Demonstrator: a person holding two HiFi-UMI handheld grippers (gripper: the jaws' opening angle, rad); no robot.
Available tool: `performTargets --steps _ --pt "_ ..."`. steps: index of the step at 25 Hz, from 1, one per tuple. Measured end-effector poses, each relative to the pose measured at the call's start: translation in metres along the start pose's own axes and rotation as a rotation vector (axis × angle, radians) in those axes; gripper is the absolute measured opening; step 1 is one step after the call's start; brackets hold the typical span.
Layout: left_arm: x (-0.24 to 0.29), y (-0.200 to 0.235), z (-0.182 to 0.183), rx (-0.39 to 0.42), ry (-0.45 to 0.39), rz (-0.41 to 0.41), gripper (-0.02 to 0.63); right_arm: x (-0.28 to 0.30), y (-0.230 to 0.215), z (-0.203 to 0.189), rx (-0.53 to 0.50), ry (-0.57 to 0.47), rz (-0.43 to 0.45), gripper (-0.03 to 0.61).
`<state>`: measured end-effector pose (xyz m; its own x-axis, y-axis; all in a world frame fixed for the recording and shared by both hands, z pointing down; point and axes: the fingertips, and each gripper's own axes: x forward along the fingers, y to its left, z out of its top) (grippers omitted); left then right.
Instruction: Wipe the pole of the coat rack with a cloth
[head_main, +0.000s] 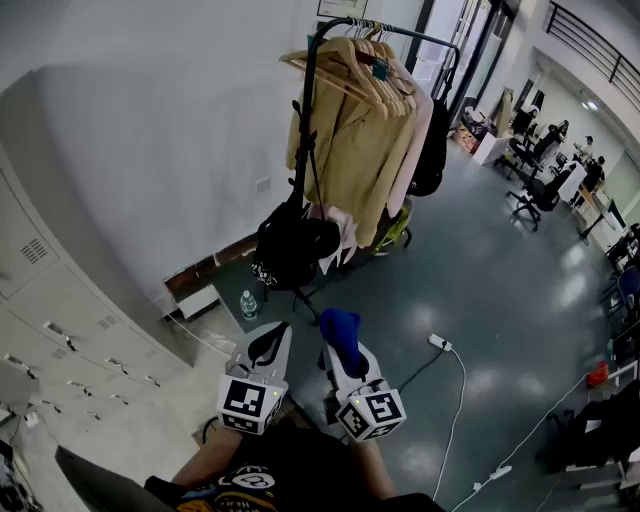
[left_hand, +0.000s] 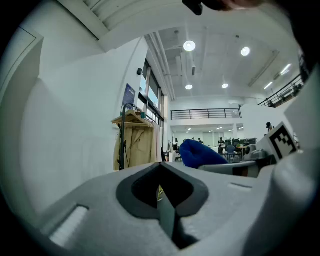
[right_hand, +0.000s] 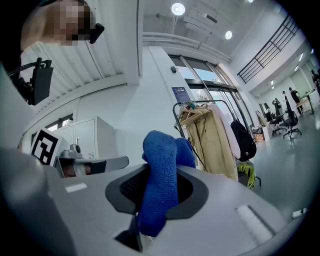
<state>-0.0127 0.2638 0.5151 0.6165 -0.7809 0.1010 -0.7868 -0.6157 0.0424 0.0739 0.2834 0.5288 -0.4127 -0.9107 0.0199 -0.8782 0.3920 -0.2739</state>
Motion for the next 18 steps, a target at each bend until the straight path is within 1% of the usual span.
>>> performTargets --steps 6,10,14,18 --pt "0.002 0.003 -0.006 -0.01 0.015 -0.015 0.005 0.008 0.004 -0.007 0.005 0.015 0.012 0.081" --pt "0.004 0.016 -0.013 -0.015 0.027 -0.018 0.005 0.02 0.009 -0.015 0.006 0.026 0.021 0.081" --pt "0.009 0.036 -0.013 -0.021 0.027 -0.012 0.005 0.039 0.01 -0.016 0.03 0.028 0.018 0.081" --pt "0.012 0.072 -0.007 -0.034 0.027 0.011 0.004 0.066 0.022 -0.017 0.04 0.056 0.039 0.081"
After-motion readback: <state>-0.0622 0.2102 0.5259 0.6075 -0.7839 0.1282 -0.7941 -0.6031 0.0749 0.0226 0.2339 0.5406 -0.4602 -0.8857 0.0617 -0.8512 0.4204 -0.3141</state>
